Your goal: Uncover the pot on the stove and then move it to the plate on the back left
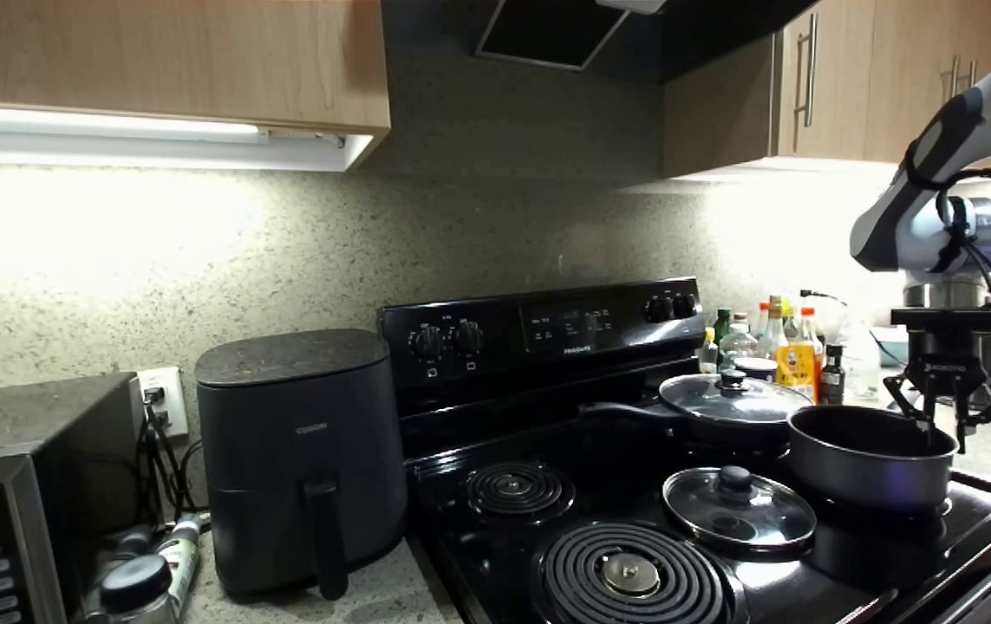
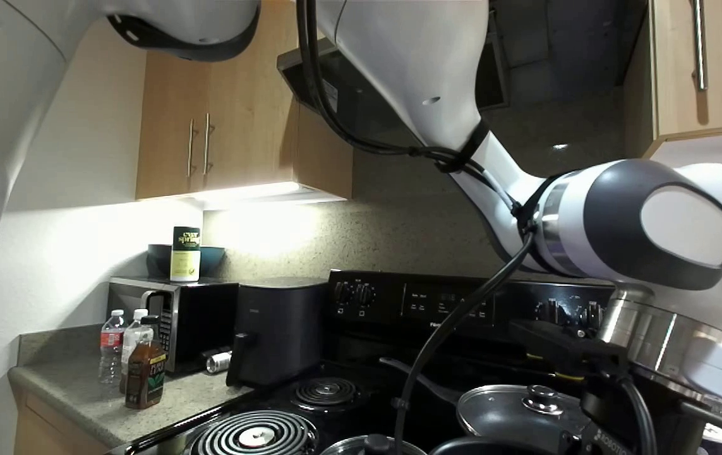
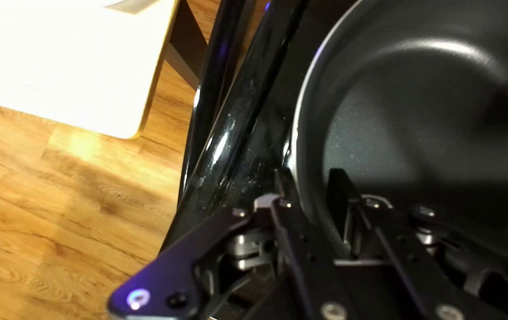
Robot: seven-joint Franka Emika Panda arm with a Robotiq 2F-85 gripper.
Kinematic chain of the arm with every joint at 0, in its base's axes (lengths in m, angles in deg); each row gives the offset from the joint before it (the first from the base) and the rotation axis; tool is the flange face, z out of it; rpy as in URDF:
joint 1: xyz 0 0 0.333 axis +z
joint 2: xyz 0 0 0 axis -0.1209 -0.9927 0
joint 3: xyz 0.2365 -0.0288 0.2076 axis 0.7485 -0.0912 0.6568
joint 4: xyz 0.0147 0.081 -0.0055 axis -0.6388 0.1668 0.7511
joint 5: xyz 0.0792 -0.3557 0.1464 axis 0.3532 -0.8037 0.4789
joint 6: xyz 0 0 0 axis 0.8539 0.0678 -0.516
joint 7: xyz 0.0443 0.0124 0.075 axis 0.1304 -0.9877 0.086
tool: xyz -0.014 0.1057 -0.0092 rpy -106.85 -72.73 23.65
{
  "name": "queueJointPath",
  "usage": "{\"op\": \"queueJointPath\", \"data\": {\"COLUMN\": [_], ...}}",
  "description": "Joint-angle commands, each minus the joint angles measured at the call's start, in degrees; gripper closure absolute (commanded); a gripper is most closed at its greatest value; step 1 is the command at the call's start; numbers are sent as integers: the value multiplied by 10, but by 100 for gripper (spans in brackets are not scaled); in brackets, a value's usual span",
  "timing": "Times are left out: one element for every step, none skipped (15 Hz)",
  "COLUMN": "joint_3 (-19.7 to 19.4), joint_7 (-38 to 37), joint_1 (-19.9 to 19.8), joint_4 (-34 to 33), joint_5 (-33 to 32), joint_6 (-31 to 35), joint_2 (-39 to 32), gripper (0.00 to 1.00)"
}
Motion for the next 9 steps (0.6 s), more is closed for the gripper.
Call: {"op": "queueJointPath", "data": {"joint_3": [4, 4, 3, 3, 1, -1, -2, -4, -6], "joint_7": [17, 18, 10, 8, 5, 3, -1, -2, -5], "joint_1": [-9, -9, -8, -7, -6, -5, -1, 0, 2], "joint_4": [-27, -32, -34, -33, -32, -28, -19, -13, -6], "joint_5": [27, 27, 26, 22, 18, 14, 9, 3, -3], "joint_6": [-26, -36, -40, -47, -45, -42, -35, -30, -23], "joint_2": [-17, -20, -20, -14, -7, 3, 18, 33, 48], "gripper": [99, 100, 97, 98, 97, 97, 98, 98, 98]}}
